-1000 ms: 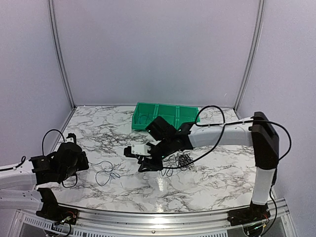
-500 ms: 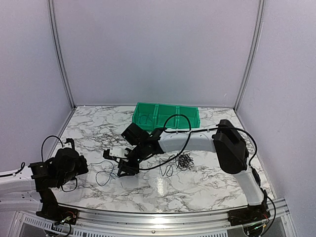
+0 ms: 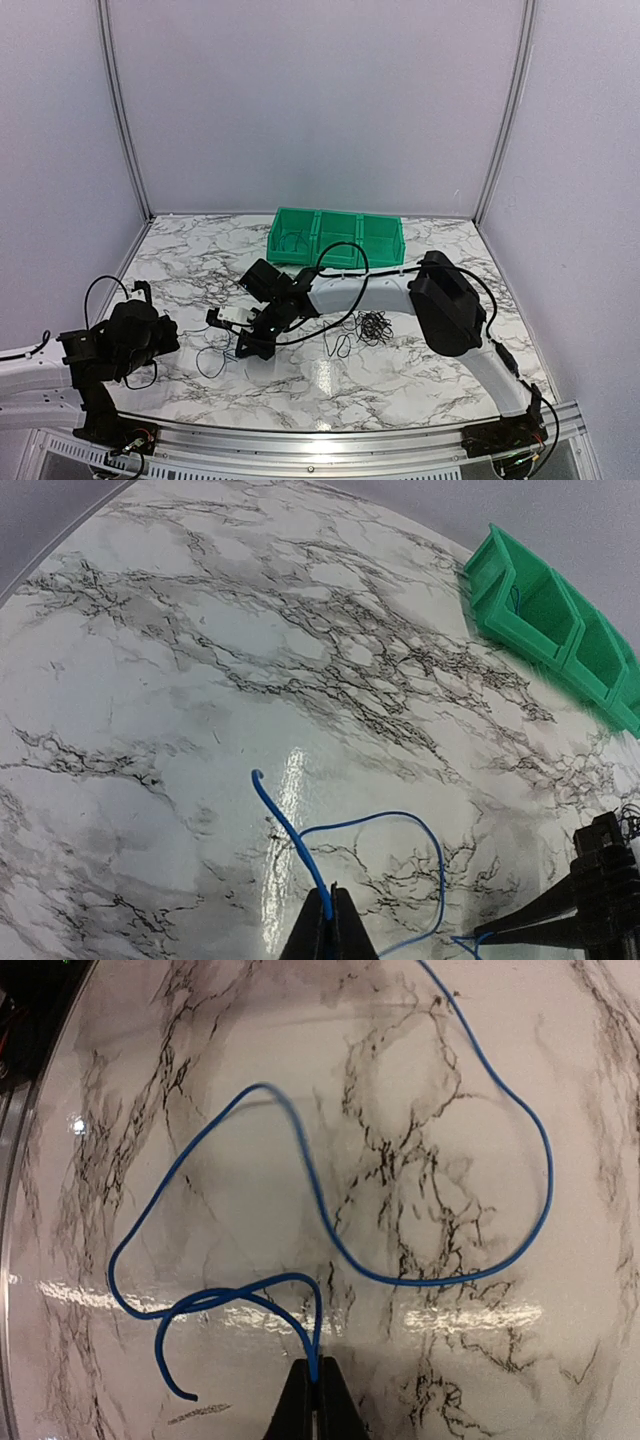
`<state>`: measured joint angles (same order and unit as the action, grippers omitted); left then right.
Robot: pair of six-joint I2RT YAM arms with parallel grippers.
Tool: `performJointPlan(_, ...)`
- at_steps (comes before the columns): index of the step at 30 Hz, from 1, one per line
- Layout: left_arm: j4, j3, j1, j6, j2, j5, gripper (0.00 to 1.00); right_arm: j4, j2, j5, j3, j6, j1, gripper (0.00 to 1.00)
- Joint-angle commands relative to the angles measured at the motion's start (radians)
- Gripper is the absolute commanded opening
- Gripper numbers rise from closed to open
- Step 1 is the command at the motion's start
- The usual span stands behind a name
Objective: Untangle the cables
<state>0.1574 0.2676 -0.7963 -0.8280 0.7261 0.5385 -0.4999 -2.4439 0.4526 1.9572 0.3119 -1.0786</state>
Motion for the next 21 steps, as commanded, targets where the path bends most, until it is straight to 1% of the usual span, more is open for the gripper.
performJointPlan(1, -0.018, -0.001, 0.006, 0.034, -0.039, -0.037, 0.21, -0.021, 0.035, -0.05, 0.037, -0.007, 0.008, 0.0)
performJointPlan(3, -0.029, 0.016, 0.006, 0.085, -0.063, -0.089, 0.36, -0.026, 0.097, -0.084, -0.003, 0.015, 0.018, 0.0)
performJointPlan(4, -0.038, 0.028, 0.006, 0.125, -0.076, -0.13, 0.39, -0.025, 0.136, -0.098, -0.03, 0.028, 0.026, 0.0)
performJointPlan(9, -0.143, 0.054, 0.006, 0.278, -0.144, -0.329, 0.45, -0.062, 0.287, -0.154, -0.123, 0.074, 0.051, 0.0)
performJointPlan(12, -0.298, 0.05, 0.006, 0.315, -0.14, -0.487, 0.5, -0.077, 0.349, -0.17, -0.163, 0.075, 0.068, 0.0)
performJointPlan(14, -0.369, 0.066, 0.004, 0.308, -0.093, -0.567, 0.52, -0.067, 0.398, -0.179, -0.197, 0.069, 0.081, 0.0)
performJointPlan(15, -0.387, 0.083, 0.002, 0.307, -0.056, -0.584, 0.53, -0.06, 0.416, -0.189, -0.212, 0.068, 0.085, 0.0)
performJointPlan(18, -0.452, 0.131, -0.026, 0.325, 0.058, -0.594, 0.56, -0.036, 0.456, -0.247, -0.248, 0.064, 0.095, 0.0)
performJointPlan(21, -0.539, 0.17, -0.052, 0.361, 0.192, -0.619, 0.58, -0.034, 0.465, -0.287, -0.243, 0.052, 0.106, 0.0)
